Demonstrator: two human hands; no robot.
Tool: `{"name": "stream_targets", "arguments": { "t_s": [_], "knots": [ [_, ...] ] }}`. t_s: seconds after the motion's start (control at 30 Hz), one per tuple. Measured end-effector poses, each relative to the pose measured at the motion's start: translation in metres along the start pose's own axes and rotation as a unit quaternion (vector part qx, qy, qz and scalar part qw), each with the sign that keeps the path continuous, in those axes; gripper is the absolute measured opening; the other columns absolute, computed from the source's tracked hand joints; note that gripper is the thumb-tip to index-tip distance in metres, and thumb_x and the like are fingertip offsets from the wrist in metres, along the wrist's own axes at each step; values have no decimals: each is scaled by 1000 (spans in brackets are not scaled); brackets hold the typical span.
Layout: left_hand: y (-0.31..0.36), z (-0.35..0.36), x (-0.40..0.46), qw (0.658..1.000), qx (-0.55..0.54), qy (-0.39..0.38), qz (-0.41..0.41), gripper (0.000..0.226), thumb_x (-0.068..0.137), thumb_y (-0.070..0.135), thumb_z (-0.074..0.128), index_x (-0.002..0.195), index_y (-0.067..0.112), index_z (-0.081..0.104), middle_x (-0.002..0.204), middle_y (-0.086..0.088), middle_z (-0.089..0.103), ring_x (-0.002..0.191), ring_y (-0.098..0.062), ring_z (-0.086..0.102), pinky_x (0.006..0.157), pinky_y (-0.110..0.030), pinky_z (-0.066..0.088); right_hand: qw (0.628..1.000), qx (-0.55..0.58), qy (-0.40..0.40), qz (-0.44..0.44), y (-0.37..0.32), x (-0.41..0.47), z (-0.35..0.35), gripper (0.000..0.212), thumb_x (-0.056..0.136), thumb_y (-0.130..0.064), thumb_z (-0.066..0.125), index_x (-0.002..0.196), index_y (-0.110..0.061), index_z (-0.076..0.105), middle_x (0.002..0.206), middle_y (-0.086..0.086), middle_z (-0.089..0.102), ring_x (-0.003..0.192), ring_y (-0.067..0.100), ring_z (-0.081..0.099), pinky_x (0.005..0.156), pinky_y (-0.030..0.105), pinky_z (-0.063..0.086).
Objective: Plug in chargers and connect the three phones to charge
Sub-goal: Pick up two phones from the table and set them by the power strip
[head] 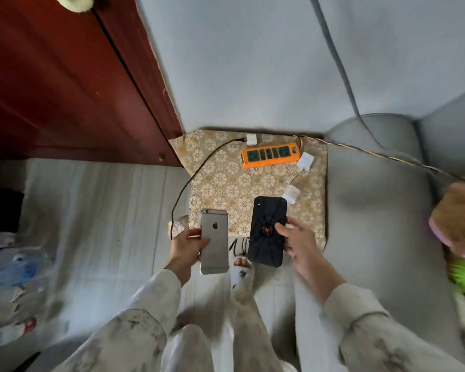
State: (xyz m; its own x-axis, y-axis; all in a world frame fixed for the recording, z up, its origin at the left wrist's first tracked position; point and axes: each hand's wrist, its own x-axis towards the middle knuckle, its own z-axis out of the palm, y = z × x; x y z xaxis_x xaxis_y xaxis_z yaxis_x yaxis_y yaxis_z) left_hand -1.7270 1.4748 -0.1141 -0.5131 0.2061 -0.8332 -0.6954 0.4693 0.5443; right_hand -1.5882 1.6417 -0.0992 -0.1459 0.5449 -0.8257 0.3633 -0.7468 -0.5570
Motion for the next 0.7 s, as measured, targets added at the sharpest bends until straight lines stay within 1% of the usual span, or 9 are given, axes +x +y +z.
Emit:
{"name": "stream_targets", "arguments": {
  "t_s": [0.07,0.13,0.23,0.37,0.47,0.5,0.57,0.6,0.7],
  "knots": [
    [0,22,38,1000,21,5,-4,29,80,-5,60,108,0,55,79,-5,62,68,-16,57,57,-28,46,1000,-20,-1,8,-4,41,7,29,84,1,61,106,-18,58,97,9,62,80,21,62,58,27,48],
    [-1,39,74,999,36,12,-1,28,80,-4,61,107,3,56,87,-8,65,76,-20,61,60,-31,50,999,-45,-15,12,-3,79,14,30,85,1,59,110,-15,57,101,11,62,85,24,62,66,34,52],
    [-4,53,117,997,70,39,-6,30,78,1,66,107,7,59,104,-13,66,92,-28,62,81,-40,53,997,-70,-27,25,1,123,24,33,84,3,59,113,-12,56,108,11,62,95,27,60,64,31,48],
    [-3,65,154,996,71,52,-12,32,77,2,67,107,8,60,93,-9,63,83,-23,58,60,-27,44,995,-79,-38,42,3,164,33,28,86,2,58,110,-11,57,89,3,62,74,17,58,47,22,45],
    [-2,76,166,996,62,50,-25,31,78,0,65,107,6,58,96,-11,62,84,-24,56,61,-29,44,992,-108,-38,47,3,176,34,28,87,-1,58,114,-8,57,91,6,61,59,10,48,31,12,36],
    [-3,80,167,996,63,52,-27,31,78,-1,64,108,5,58,100,-12,63,86,-24,56,63,-31,46,991,-122,-40,40,4,179,33,27,87,-2,58,113,-8,57,96,8,62,62,11,51,36,13,42],
    [-3,89,168,993,93,71,-6,29,79,0,63,108,4,58,107,-15,64,87,-24,56,70,-34,50,984,-174,-30,11,7,181,34,21,88,-4,56,108,-8,59,107,12,63,80,20,60,62,25,54],
    [-2,91,167,987,139,84,17,28,81,3,62,109,5,59,109,-14,65,86,-22,56,70,-32,51,978,-209,-24,-8,7,180,35,22,89,-5,55,110,-8,60,111,12,63,87,21,60,69,29,53],
    [-1,95,161,950,283,101,83,29,85,9,56,114,9,60,113,-9,66,84,-17,53,59,-20,40,951,-304,-30,-55,5,176,39,35,91,-12,54,126,-9,54,118,12,63,88,21,62,61,23,48]
  ]
}}
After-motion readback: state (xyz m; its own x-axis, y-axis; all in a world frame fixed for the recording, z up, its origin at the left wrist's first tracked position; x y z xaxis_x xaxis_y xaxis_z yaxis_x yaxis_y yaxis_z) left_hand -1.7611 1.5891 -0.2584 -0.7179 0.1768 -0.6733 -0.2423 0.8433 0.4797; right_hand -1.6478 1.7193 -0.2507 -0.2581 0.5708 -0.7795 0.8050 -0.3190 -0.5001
